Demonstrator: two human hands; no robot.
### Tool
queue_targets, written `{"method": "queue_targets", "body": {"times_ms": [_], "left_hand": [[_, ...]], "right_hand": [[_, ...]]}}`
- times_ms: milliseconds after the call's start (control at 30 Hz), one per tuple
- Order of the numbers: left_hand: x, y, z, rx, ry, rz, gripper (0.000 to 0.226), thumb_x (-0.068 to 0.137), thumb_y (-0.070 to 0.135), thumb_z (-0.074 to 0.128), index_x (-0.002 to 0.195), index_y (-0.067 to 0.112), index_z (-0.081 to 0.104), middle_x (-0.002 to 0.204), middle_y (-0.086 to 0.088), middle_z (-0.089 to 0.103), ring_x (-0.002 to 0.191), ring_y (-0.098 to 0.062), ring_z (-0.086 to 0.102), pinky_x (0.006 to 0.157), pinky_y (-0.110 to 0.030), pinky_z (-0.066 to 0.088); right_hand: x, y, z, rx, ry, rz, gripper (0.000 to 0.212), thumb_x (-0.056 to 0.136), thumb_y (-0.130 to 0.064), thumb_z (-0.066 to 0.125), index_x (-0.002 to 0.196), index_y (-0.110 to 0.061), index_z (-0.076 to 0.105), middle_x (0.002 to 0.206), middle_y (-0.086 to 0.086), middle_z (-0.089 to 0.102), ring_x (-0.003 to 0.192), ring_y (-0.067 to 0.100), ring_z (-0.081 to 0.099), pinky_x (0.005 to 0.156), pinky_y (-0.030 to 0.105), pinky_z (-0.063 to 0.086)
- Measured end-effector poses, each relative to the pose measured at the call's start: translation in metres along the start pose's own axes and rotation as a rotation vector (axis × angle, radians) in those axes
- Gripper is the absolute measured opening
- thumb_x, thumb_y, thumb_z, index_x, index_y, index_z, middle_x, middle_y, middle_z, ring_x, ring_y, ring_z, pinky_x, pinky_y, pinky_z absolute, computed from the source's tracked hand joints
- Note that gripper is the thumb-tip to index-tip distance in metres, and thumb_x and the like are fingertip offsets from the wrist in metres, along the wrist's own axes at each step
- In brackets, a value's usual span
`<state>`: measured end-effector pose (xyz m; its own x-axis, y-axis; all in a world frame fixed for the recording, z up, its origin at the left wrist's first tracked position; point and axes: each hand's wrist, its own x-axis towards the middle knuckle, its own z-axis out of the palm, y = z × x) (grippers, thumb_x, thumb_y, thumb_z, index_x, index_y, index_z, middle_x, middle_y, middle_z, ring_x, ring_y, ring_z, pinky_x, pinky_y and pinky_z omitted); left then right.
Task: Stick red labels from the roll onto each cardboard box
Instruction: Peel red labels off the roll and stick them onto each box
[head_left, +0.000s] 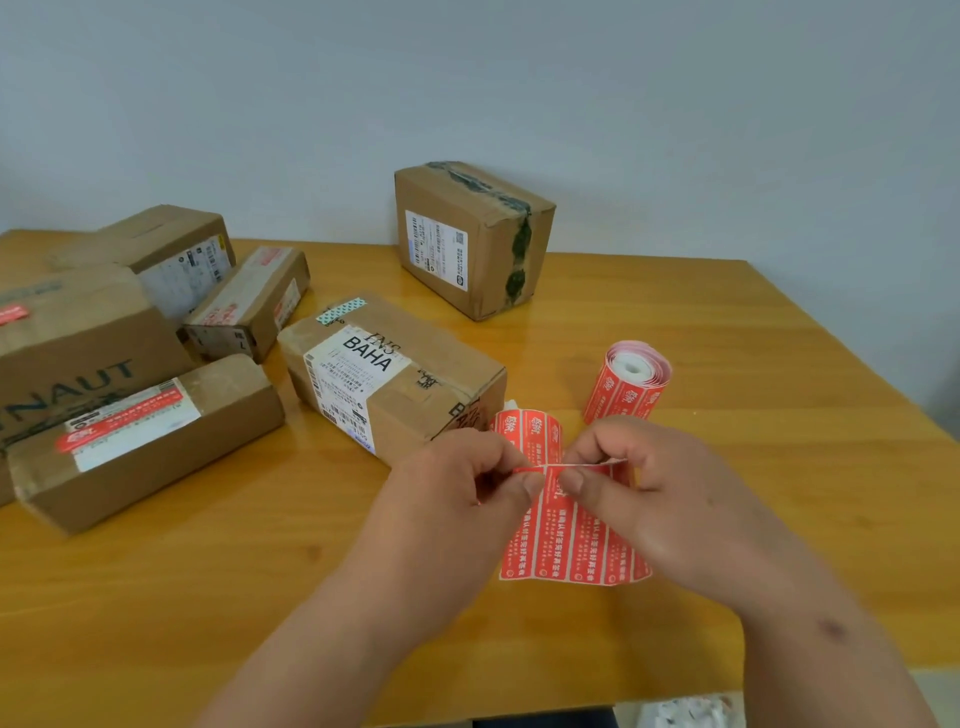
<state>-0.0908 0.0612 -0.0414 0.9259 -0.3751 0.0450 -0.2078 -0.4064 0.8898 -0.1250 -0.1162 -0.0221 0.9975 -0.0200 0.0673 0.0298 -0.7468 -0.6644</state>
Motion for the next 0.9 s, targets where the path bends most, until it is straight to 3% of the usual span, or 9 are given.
{"method": "queue_targets", "body": {"times_ms": [133,300,467,700,900], "left_hand": [[-0.002,0.01,-0.003,-0.091,-0.029,-0.024,0.019,0.089,0.031,0.064,0.074,0.02,0.066,0.068,0.012,0.068,0.057,0.005,0.061,0.046,-0.006,0.038],[-0.002,0.017,-0.011,-0.076,-0.054,-0.008,0.026,0.09,0.037,0.06,0.074,0.017,0.067,0.065,0.007,0.068,0.049,0.001,0.06,0.043,-0.009,0.039],[-0.001,0.017,-0.017,-0.092,-0.089,-0.018,0.027,0.092,0.029,0.06,0.076,0.009,0.068,0.053,0.012,0.06,0.044,0.003,0.053,0.042,-0.006,0.033],[-0.002,0.011,-0.02,-0.221,-0.111,-0.112,0.026,0.091,0.03,0.061,0.071,0.013,0.068,0.072,0.001,0.073,0.067,-0.009,0.071,0.053,-0.01,0.047],[-0.004,0.01,-0.022,-0.203,-0.121,-0.13,0.027,0.092,0.03,0.061,0.071,0.014,0.067,0.073,0.001,0.073,0.069,-0.011,0.072,0.057,-0.018,0.055]], "right_hand": [[0.001,-0.005,-0.002,-0.031,-0.021,-0.058,0.015,0.087,-0.037,0.065,0.075,-0.029,0.062,0.085,-0.019,0.061,0.08,0.003,0.059,0.084,0.029,0.036],[0.001,-0.014,-0.001,-0.085,-0.02,-0.13,0.022,0.085,-0.046,0.061,0.072,-0.029,0.058,0.079,-0.017,0.059,0.085,-0.003,0.054,0.089,0.032,0.035],[0.001,-0.021,-0.001,-0.122,-0.044,-0.165,0.021,0.085,-0.041,0.064,0.069,-0.029,0.055,0.076,-0.016,0.058,0.089,-0.004,0.051,0.083,0.024,0.029],[0.005,-0.02,0.004,-0.134,-0.035,-0.228,0.025,0.08,-0.045,0.06,0.064,-0.027,0.053,0.072,-0.013,0.057,0.076,0.002,0.056,0.073,0.019,0.027],[0.007,-0.022,0.006,-0.134,-0.031,-0.259,0.028,0.08,-0.041,0.061,0.062,-0.021,0.054,0.068,-0.009,0.057,0.074,0.009,0.058,0.07,0.016,0.028]]}}
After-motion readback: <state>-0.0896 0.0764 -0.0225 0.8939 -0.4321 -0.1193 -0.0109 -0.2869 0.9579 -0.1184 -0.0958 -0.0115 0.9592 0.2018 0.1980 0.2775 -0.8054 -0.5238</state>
